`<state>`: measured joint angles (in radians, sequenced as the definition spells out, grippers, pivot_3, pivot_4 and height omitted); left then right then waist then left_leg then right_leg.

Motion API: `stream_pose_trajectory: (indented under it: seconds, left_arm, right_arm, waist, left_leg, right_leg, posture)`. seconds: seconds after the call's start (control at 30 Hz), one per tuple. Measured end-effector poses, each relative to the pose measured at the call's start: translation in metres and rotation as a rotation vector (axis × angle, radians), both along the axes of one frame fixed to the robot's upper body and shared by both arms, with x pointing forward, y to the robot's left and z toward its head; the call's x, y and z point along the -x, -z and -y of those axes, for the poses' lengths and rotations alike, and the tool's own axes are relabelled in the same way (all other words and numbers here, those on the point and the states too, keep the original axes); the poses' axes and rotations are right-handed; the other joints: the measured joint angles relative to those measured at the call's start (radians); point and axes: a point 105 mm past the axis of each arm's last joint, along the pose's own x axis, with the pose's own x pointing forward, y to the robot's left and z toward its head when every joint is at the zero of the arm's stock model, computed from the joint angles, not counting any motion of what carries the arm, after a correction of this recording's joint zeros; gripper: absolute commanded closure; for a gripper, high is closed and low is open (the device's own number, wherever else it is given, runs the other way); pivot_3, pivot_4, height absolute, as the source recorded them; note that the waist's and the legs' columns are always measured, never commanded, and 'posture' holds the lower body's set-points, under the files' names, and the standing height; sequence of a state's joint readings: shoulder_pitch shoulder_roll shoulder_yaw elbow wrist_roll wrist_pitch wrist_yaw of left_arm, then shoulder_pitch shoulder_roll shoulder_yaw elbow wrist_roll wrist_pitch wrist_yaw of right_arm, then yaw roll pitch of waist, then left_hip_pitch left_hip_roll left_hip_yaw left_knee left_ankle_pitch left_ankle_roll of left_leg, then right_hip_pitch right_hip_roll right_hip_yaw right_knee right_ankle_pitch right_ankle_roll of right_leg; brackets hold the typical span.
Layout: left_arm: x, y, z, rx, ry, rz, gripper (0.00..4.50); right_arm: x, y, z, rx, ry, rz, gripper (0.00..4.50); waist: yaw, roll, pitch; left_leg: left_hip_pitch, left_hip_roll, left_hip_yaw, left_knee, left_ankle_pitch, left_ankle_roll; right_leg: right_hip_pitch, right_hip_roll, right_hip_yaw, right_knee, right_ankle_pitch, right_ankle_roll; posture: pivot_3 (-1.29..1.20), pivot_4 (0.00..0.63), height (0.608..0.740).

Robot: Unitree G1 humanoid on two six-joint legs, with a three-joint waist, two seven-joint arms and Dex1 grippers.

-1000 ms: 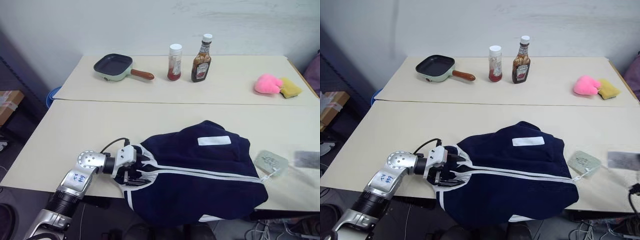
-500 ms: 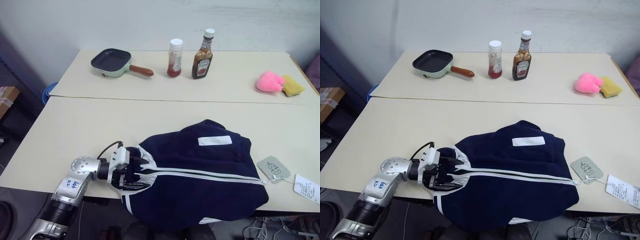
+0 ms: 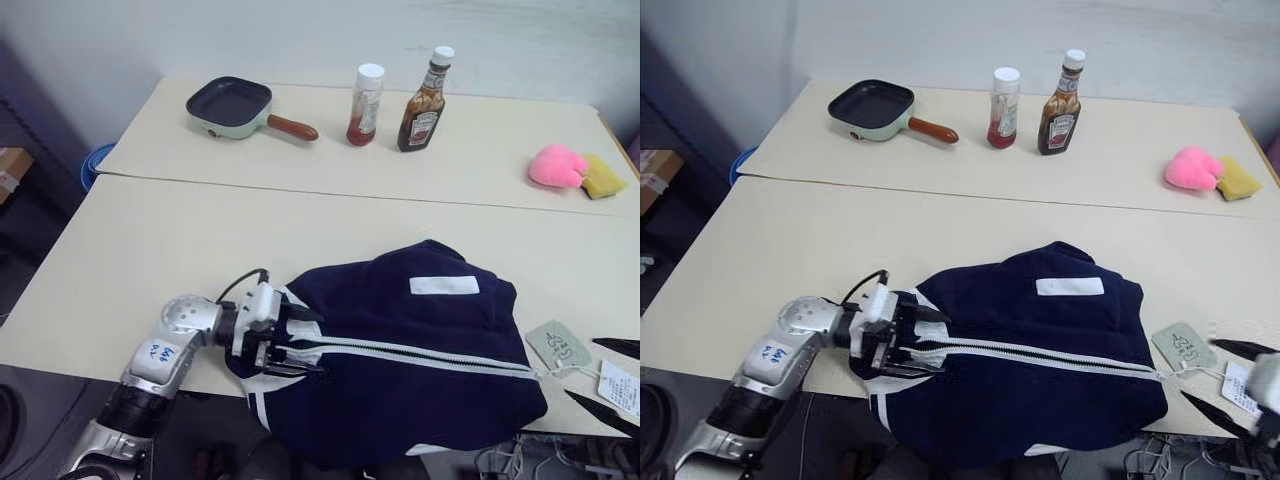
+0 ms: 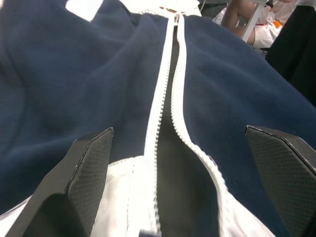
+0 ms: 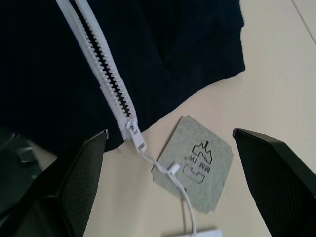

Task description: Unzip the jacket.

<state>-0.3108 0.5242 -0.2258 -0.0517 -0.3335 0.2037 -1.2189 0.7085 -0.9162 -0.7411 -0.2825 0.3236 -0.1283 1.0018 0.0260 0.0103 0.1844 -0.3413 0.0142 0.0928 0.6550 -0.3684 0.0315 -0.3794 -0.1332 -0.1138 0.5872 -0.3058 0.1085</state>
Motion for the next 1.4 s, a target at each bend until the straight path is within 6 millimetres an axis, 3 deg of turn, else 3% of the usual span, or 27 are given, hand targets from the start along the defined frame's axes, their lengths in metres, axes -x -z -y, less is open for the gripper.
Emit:
stream_pose_trajectory:
  seconds: [0.17, 0.23, 0.37, 0.6, 0.87, 1.07, 1.17, 1.33, 1.4]
  left_arm:
    - [0.001, 0.009, 0.006, -0.016, -0.033, 0.005, 0.0]
    - [0.002, 0.011, 0.007, -0.013, -0.046, 0.005, 0.0]
    - [0.005, 0.013, 0.011, 0.002, -0.069, 0.005, 0.0]
    - [0.008, 0.014, 0.022, 0.025, -0.076, -0.002, 0.0]
    - [-0.002, -0.002, 0.036, 0.046, -0.039, 0.069, 0.0]
    - [-0.007, -0.002, 0.03, 0.028, -0.038, 0.08, 0.0]
    - [-0.011, 0.001, 0.028, 0.019, -0.047, 0.088, 0.0]
    - [-0.014, 0.009, 0.028, -0.024, -0.066, 0.102, 0.0]
    - [-0.016, 0.017, 0.026, -0.055, -0.089, 0.098, 0.0]
  right_arm:
    - [-0.018, 0.012, 0.017, 0.097, 0.071, 0.033, 0.42]
    - [-0.019, 0.016, 0.022, 0.111, 0.086, 0.028, 0.79]
    - [-0.008, 0.03, 0.028, 0.104, 0.086, -0.056, 2.21]
    - [0.006, 0.041, 0.027, 0.081, 0.054, -0.155, 2.21]
    - [-0.02, 0.044, 0.01, 0.059, 0.003, -0.1, 2.21]
    - [-0.031, 0.046, 0.006, 0.047, 0.01, -0.09, 2.21]
    - [-0.035, 0.047, 0.002, 0.047, 0.008, -0.076, 2.83]
    - [-0.035, 0.051, 0.005, 0.06, 0.021, -0.082, 4.47]
    - [-0.034, 0.052, 0.006, 0.071, 0.025, -0.083, 4.47]
  waist:
    - [0.01, 0.0, 0.0]
    - [0.012, 0.0, 0.0]
    - [0.018, 0.0, 0.001]
    - [0.017, 0.001, 0.001]
    - [0.016, 0.002, 0.001]
    - [0.012, 0.001, 0.002]
    - [0.0, 0.001, 0.001]
    - [-0.001, 0.001, 0.001]
    - [-0.001, 0.001, 0.001]
  left_leg:
    - [-0.015, -0.001, -0.003, 0.011, 0.0, 0.001]
    - [-0.015, -0.002, -0.001, 0.012, 0.002, 0.004]
    - [-0.013, -0.003, -0.001, 0.016, 0.004, 0.007]
    - [-0.01, -0.001, -0.003, 0.021, 0.003, 0.006]
    - [-0.011, 0.0, -0.003, 0.025, 0.003, 0.006]
    - [-0.011, 0.0, -0.003, 0.027, 0.003, 0.006]
    - [-0.01, 0.0, -0.002, 0.027, 0.004, 0.006]
    - [-0.011, 0.0, -0.002, 0.027, 0.004, 0.006]
    - [-0.011, 0.0, -0.003, 0.027, 0.004, 0.006]
  right_leg:
    - [-0.008, 0.008, -0.013, 0.006, 0.001, 0.002]
    - [-0.007, 0.008, -0.014, 0.005, 0.003, 0.006]
    - [-0.003, 0.004, -0.013, 0.0, 0.006, 0.01]
    - [0.001, -0.002, -0.001, 0.001, 0.009, 0.008]
    - [0.0, -0.001, -0.002, 0.003, 0.009, 0.007]
    - [0.001, 0.0, -0.002, 0.003, 0.01, 0.008]
    - [0.003, 0.0, -0.002, 0.004, 0.01, 0.008]
    - [0.003, 0.0, -0.002, 0.004, 0.01, 0.008]
    - [0.003, 0.0, -0.002, 0.004, 0.01, 0.008]
  posture:
    - [0.0, 0.15, 0.74]
    - [0.0, 0.15, 0.74]
    - [0.0, 0.15, 0.74]
    - [0.0, 0.15, 0.74]
    - [0.0, 0.15, 0.74]
    - [0.0, 0.15, 0.74]
    - [0.0, 0.15, 0.74]
    - [0.0, 0.15, 0.74]
    - [0.0, 0.15, 0.74]
